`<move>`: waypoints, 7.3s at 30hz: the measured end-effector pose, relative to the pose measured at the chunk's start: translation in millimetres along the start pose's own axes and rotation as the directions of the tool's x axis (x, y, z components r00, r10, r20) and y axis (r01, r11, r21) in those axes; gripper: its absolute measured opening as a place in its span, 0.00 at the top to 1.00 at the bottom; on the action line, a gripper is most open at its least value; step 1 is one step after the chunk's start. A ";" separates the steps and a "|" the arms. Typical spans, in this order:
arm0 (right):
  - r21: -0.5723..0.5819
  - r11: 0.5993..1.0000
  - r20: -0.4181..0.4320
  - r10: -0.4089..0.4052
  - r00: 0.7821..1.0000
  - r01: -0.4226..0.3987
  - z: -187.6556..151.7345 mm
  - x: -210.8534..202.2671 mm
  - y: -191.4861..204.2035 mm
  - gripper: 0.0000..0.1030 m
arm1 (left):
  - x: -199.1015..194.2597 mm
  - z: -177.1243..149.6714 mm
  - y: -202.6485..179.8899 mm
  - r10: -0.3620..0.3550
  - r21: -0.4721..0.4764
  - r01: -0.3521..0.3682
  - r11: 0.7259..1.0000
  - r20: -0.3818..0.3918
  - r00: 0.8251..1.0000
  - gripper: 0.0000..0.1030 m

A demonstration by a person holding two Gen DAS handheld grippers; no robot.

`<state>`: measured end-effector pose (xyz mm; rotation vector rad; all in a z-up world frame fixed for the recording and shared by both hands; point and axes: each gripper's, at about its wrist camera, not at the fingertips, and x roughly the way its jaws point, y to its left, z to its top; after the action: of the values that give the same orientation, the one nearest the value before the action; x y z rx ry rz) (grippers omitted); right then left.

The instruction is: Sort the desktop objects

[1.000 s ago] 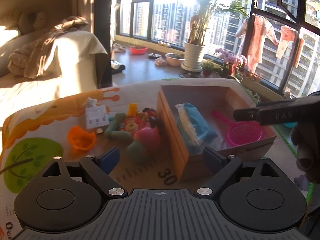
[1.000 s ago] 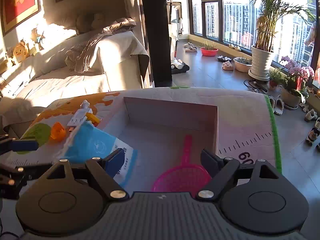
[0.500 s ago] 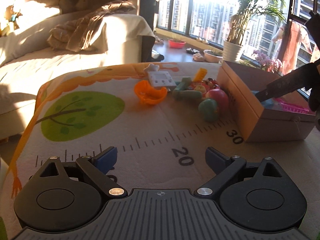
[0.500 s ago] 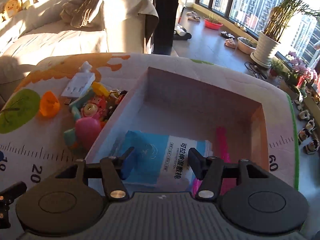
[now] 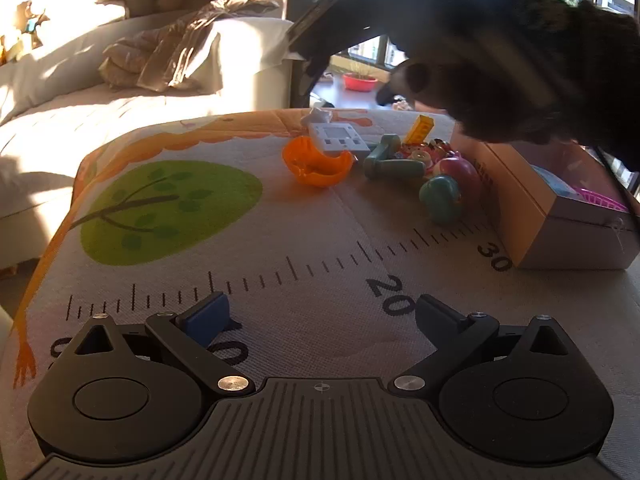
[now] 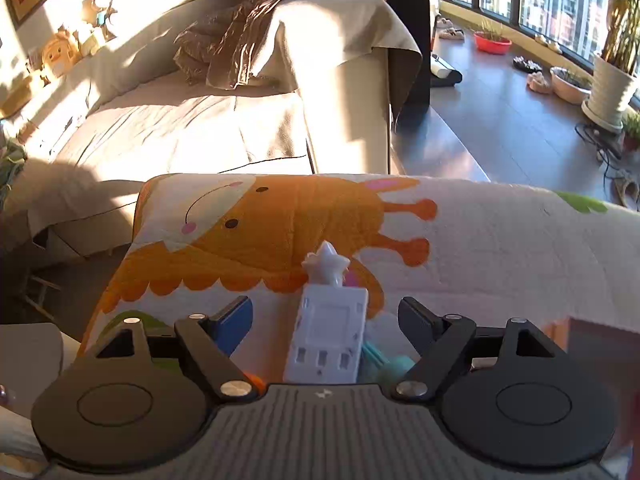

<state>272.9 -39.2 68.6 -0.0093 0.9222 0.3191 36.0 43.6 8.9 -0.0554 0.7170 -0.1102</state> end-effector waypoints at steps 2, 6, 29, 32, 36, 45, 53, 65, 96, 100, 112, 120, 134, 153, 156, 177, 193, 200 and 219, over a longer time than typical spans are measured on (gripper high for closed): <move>-0.096 0.994 0.026 -0.050 0.998 0.053 8.9 23.4 20.3 0.22 | -0.5 -0.6 0.6 -0.006 -0.004 0.006 1.000 0.003 1.000 0.01; -0.191 0.978 -0.014 -0.091 0.996 0.086 17.4 58.6 38.1 0.41 | -0.7 -1.4 1.6 -0.017 -0.012 0.017 1.000 0.006 1.000 0.00; -0.206 0.970 -0.168 0.092 0.982 -0.126 -82.3 -56.1 6.5 0.64 | -5.1 -1.6 -12.5 -0.028 0.070 0.031 0.997 -0.043 0.999 0.00; -0.177 0.984 -0.051 -0.036 0.998 0.026 -67.8 -61.8 -19.3 0.59 | -3.3 -0.6 -17.2 -0.026 0.091 0.030 0.995 -0.049 0.998 0.00; -0.084 0.989 -0.068 -0.127 0.990 0.121 -54.5 -39.8 -50.0 0.66 | -4.0 0.0 -23.0 -0.039 0.102 0.045 0.994 -0.066 0.997 0.00; -0.158 0.986 -0.120 -0.080 0.989 0.061 -77.7 -35.7 -23.6 0.60 | -14.4 -4.8 -24.1 -0.027 0.129 0.038 0.991 -0.085 0.996 0.00; -0.075 0.987 -0.231 0.118 0.966 -0.139 -102.4 -80.9 -18.5 0.61 | -29.7 -7.7 -18.3 -0.011 0.126 0.020 0.992 -0.079 0.997 0.00; -0.011 1.000 -0.050 -0.020 0.999 0.019 -41.5 -57.6 -51.2 0.60 | -25.3 2.4 -14.0 -0.006 0.071 0.009 0.997 -0.049 0.999 0.00; -0.074 0.988 0.072 0.141 0.987 -0.136 -155.9 -160.2 -52.3 0.66 | -18.5 10.5 -11.5 -0.068 0.022 0.069 0.997 -0.015 0.998 0.00; -0.033 0.996 0.079 0.091 0.993 -0.088 -218.4 -181.7 -70.9 0.71 | -5.8 23.1 -27.8 -0.039 0.028 0.039 0.999 0.004 0.999 0.00; -0.075 0.996 0.188 0.056 0.981 -0.042 -284.3 -192.7 -73.3 0.57 | 21.8 22.5 -40.6 0.085 0.069 -0.081 0.994 -0.049 0.995 0.31; -0.049 0.998 0.237 -0.034 0.971 0.047 -304.6 -198.3 -80.7 0.33 | -8.0 0.2 -39.5 0.058 0.097 -0.053 0.994 -0.053 0.997 0.49; -0.095 0.992 0.243 -0.054 0.969 0.079 -320.0 -188.8 -65.0 0.45 | -58.5 -42.8 -62.1 -0.091 0.132 0.106 0.986 -0.113 0.989 0.31; 0.013 0.992 0.261 -0.125 0.957 0.126 -328.8 -198.3 -92.7 0.50 | -44.6 -34.9 -79.0 -0.055 0.179 0.067 0.982 -0.070 0.996 0.49; 0.009 0.991 0.273 -0.131 0.953 0.134 -329.0 -200.3 -92.4 0.47 | -49.8 -39.2 -76.8 -0.082 0.176 0.095 0.980 -0.079 0.993 0.49; -0.018 0.989 0.269 -0.134 0.954 0.145 -326.5 -191.1 -86.3 0.43 | -67.1 -50.4 -65.7 -0.090 0.188 0.113 0.976 -0.126 0.988 0.25; -0.065 0.994 0.306 -0.065 0.950 0.089 -304.8 -244.6 -111.2 0.61 | -83.0 -14.3 -101.8 -0.138 0.262 0.141 0.955 -0.030 0.990 0.49; 0.024 0.998 0.437 -0.068 0.897 0.064 -222.3 -290.9 -163.9 0.61 | -68.4 62.2 -155.8 -0.246 0.391 0.184 0.902 0.114 0.963 0.49; 0.185 0.978 0.206 -0.134 0.969 0.096 -121.2 -144.7 -215.9 0.55 | -15.5 21.4 -100.0 -0.185 0.220 0.192 0.956 -0.055 0.981 0.08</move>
<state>156.4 -301.0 80.9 0.1302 0.7253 0.1265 30.2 -53.6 44.0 0.0953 0.7285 -0.3756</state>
